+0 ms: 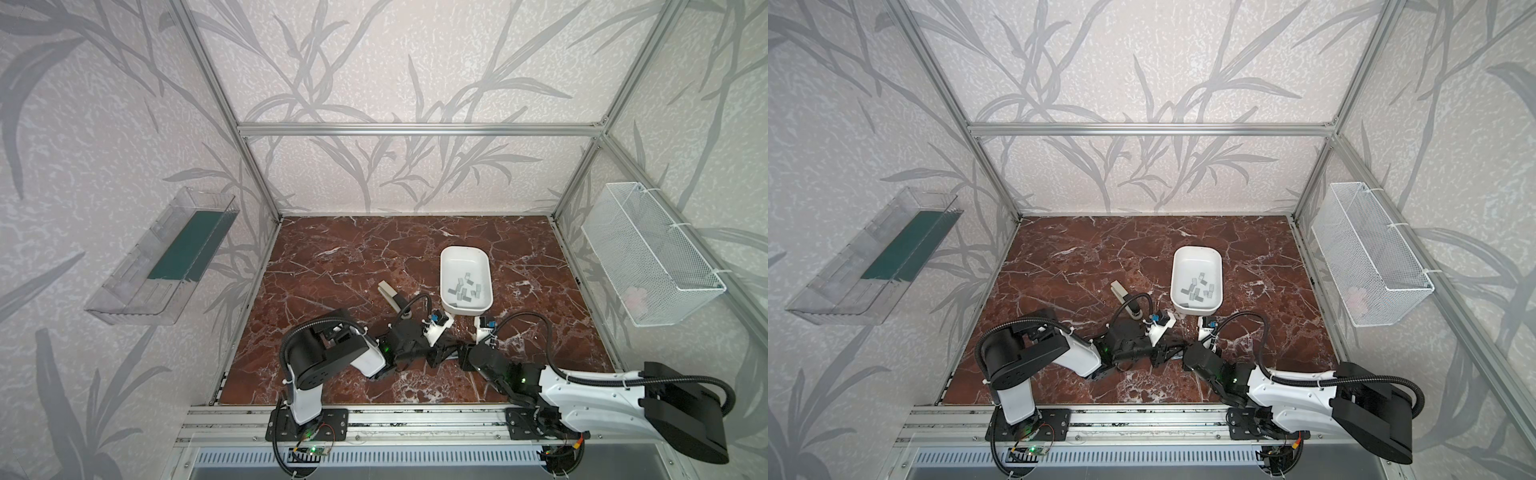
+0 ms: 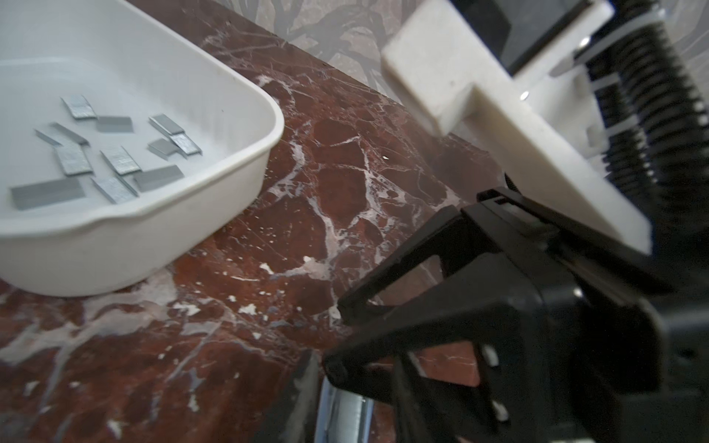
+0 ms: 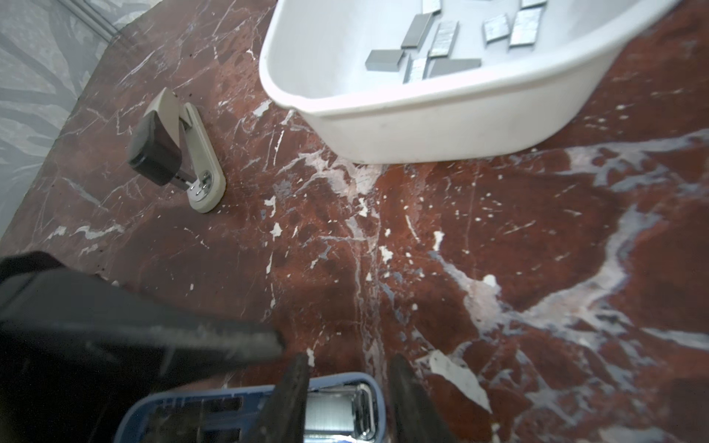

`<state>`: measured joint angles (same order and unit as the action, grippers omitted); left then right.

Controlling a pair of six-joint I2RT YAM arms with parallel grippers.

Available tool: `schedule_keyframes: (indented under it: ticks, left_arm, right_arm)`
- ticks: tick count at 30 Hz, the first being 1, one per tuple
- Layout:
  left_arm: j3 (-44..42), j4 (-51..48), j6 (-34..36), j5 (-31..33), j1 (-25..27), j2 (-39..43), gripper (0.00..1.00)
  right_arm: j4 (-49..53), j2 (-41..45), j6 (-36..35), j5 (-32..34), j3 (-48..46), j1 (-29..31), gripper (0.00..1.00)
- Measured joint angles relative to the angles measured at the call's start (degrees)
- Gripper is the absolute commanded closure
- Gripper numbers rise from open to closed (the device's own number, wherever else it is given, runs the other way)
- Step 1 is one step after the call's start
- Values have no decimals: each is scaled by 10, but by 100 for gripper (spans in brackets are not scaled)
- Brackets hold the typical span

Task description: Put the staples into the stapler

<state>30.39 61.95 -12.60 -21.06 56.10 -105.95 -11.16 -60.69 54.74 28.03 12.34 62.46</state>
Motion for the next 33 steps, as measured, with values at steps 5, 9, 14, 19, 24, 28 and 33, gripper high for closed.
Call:
schedule_keyframes:
  ticks: [5, 9, 14, 19, 24, 28, 33]
  left_arm:
    - [30, -23, 21, -20, 0, 4, 74]
    - [52, -35, 29, -38, -6, 4, 59]
    - [78, -95, 32, 20, -74, 1, 39]
    - [85, -172, 12, 76, -107, 67, 33]
    - [81, -243, -26, 118, -96, 188, 33]
    - [45, -291, -46, 157, -81, 265, 34]
    - [1, -370, -59, 204, -42, 323, 35]
  right_arm:
    - [44, 72, -26, 34, -11, -2, 52]
    - [74, 139, -49, 55, -24, -2, 49]
    - [68, 197, -97, 29, -45, 11, 38]
    - [38, 205, -147, -3, -52, 2, 38]
    - [-11, 150, -153, -81, -52, -101, 59]
    - [-47, 44, -153, -140, -37, -162, 67]
    - [-67, -54, -155, -183, 8, -166, 72]
